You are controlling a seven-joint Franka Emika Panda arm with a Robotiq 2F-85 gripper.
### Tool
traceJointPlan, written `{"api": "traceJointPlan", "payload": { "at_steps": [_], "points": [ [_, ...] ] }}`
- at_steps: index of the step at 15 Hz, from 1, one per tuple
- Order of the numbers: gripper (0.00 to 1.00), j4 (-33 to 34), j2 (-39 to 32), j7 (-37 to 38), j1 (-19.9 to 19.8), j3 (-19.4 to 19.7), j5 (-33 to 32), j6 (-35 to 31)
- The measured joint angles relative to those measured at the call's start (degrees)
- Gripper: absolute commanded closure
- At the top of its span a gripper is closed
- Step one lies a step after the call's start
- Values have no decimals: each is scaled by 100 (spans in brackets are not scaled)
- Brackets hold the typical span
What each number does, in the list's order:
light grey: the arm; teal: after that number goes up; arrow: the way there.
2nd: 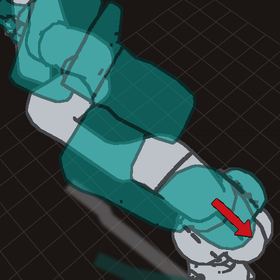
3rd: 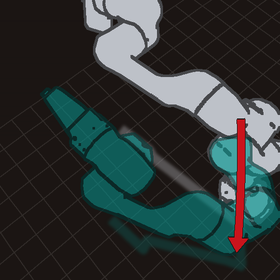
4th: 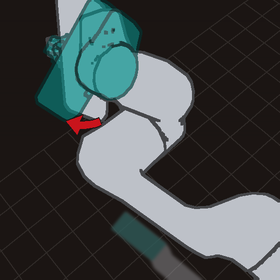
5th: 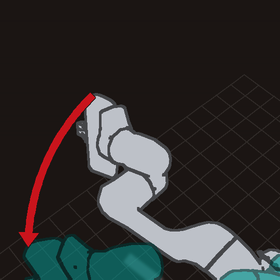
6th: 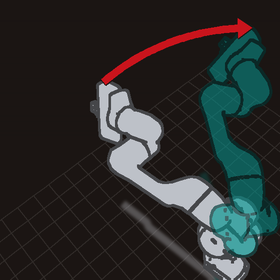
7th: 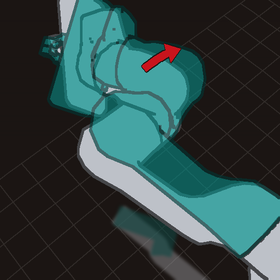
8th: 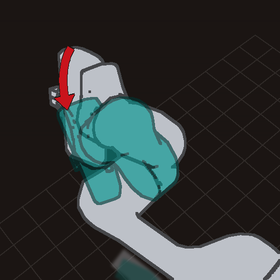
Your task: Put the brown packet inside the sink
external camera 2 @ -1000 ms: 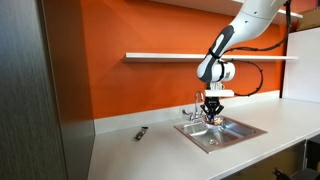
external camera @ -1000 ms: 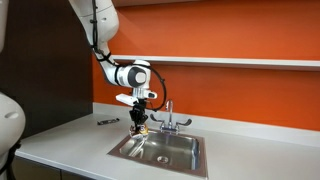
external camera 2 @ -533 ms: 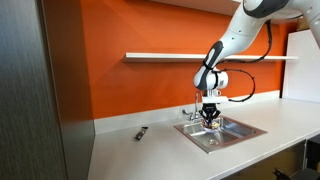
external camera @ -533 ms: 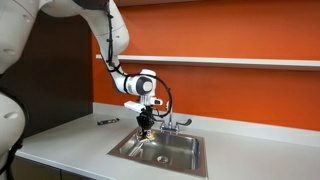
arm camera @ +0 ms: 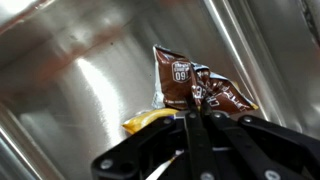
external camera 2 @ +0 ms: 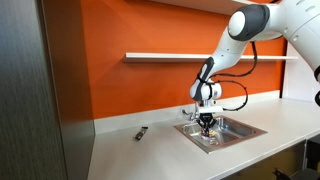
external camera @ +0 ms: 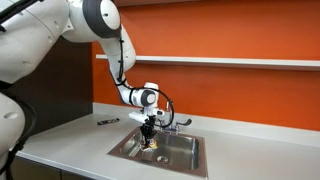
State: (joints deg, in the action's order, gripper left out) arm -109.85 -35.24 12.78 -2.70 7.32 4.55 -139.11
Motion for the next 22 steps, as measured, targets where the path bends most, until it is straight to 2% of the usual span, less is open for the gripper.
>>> {"api": "traceJointPlan", "payload": {
  "at_steps": [6, 16, 17, 18, 22],
  "points": [
    [99, 468, -577, 56, 0, 0, 45, 21],
    [99, 795, -782, 137, 0, 0, 69, 296],
    [70, 816, -789, 145, 0, 0, 69, 330],
    [69, 838, -799, 152, 0, 0, 69, 360],
    [40, 921, -840, 185, 0, 0, 70, 488]
  ]
}}
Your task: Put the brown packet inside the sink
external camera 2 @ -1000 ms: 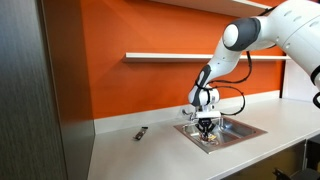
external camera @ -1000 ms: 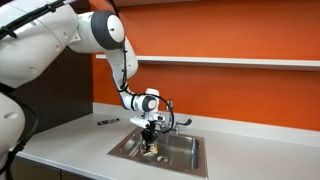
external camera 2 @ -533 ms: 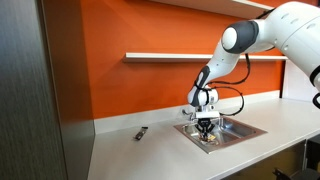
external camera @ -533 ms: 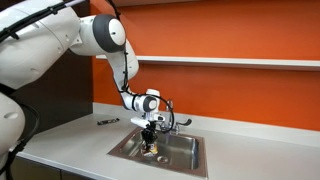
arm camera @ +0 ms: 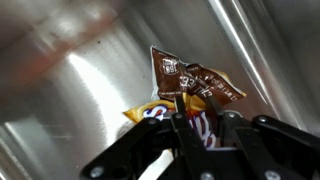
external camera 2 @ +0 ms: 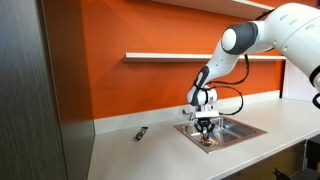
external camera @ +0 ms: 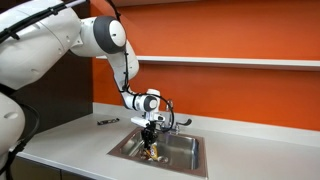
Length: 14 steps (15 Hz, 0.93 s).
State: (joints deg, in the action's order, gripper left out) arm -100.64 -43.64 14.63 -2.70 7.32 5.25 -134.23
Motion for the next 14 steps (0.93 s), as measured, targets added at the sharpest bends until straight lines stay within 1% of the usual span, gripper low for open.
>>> {"api": "traceJointPlan", "payload": {
  "at_steps": [5, 10, 14],
  "points": [
    [1, 55, -15, 21, 0, 0, 1, 46],
    [0, 73, -19, 25, 0, 0, 4, 47],
    [0, -292, 180, 19, -5, 43, 3, 34]
  ]
}}
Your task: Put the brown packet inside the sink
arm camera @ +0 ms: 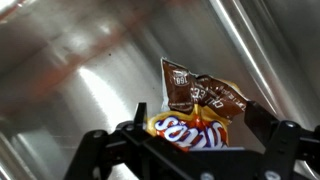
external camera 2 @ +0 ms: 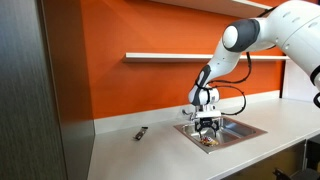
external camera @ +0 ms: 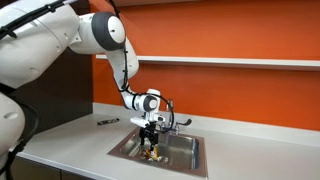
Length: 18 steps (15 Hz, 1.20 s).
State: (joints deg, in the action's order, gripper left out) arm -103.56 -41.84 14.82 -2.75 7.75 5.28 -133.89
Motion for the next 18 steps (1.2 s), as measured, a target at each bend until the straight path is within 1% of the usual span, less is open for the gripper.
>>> {"api": "traceJointPlan", "payload": {
  "at_steps": [10, 18],
  "points": [
    [0, -1064, 972, -720, -1, -80, -11, 14],
    [0, -1802, 1879, -1526, 3, -342, -23, 69]
  ]
}}
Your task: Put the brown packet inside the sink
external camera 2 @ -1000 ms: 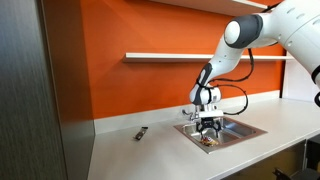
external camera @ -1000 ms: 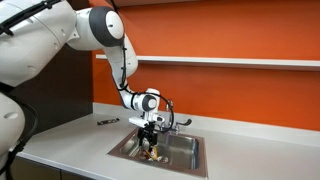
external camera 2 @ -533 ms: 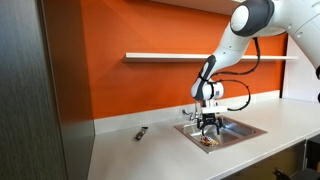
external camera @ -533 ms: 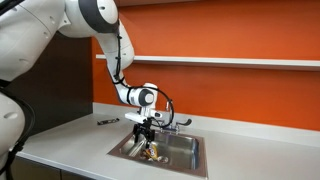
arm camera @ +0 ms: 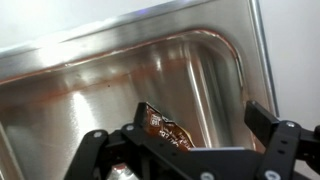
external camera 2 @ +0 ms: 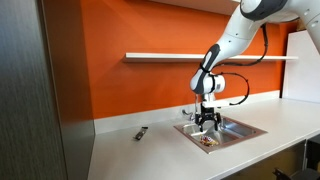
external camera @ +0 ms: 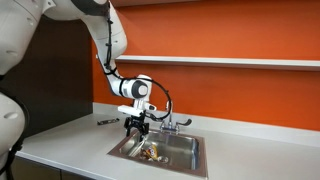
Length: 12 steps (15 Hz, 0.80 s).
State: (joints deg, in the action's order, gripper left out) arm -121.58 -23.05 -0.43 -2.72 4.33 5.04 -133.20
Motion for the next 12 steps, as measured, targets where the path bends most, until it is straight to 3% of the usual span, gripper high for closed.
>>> {"api": "traceJointPlan", "payload": {
  "at_steps": [12],
  "points": [
    [0, -1076, 1544, -208, 298, -424, -35, 512]
  ]
}}
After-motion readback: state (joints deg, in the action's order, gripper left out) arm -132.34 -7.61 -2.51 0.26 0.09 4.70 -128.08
